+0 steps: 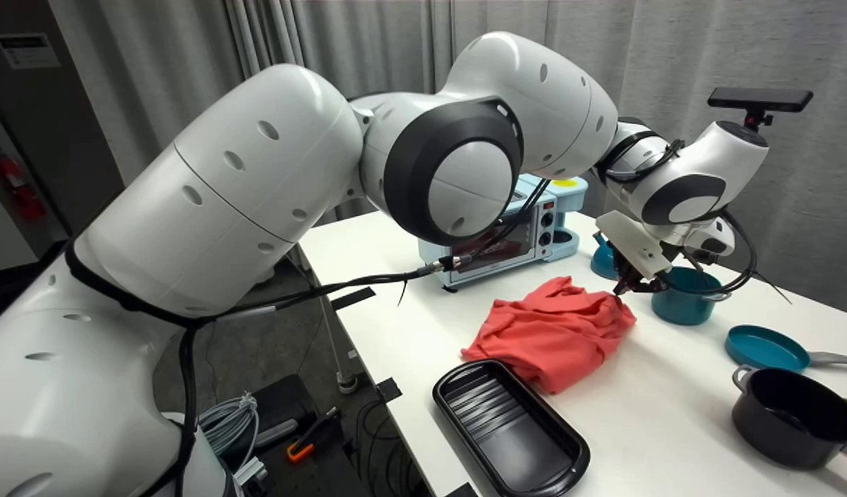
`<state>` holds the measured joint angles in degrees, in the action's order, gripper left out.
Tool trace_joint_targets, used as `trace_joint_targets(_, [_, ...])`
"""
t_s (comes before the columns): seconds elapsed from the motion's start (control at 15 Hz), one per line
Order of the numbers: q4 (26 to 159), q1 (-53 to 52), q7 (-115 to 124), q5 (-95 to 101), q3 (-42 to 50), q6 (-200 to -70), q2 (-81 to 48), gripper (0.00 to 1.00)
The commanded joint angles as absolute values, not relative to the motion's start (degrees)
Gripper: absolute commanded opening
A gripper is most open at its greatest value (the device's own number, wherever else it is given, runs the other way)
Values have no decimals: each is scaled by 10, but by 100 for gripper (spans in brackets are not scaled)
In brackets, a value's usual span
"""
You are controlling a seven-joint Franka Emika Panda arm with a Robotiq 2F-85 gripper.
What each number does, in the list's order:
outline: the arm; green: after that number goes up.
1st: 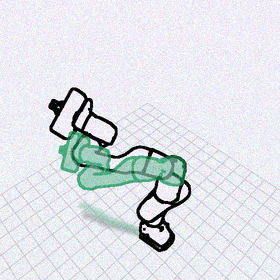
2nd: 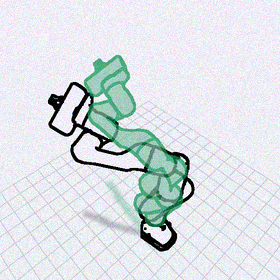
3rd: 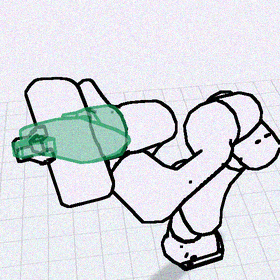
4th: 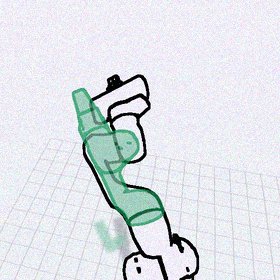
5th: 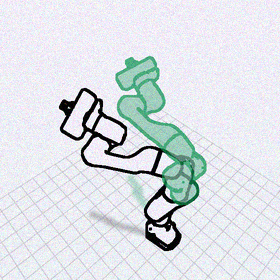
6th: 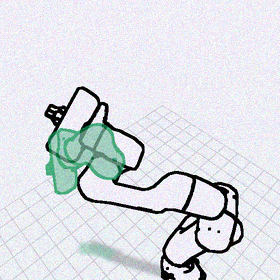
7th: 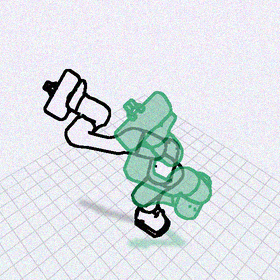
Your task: Fold the sweatshirt twice
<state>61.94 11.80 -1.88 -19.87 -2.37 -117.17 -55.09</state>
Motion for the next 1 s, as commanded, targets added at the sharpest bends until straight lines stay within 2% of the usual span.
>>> trace_joint_targets(0.0, [570,129,-84,-180,-36,-1161,-578,0])
trace_joint_targets(0.07, [567,128,-100,-174,-35,-1164,-579,0])
trace_joint_targets(0.13, [563,127,-111,-166,-32,-1166,-581,26])
trace_joint_targets(0.2, [561,127,-116,-161,-32,-1164,-582,27])
trace_joint_targets(0.8, [554,139,-127,-168,-50,-1105,-583,95])
trace_joint_targets(0.93, [547,142,-133,-168,-53,-1065,-585,100])
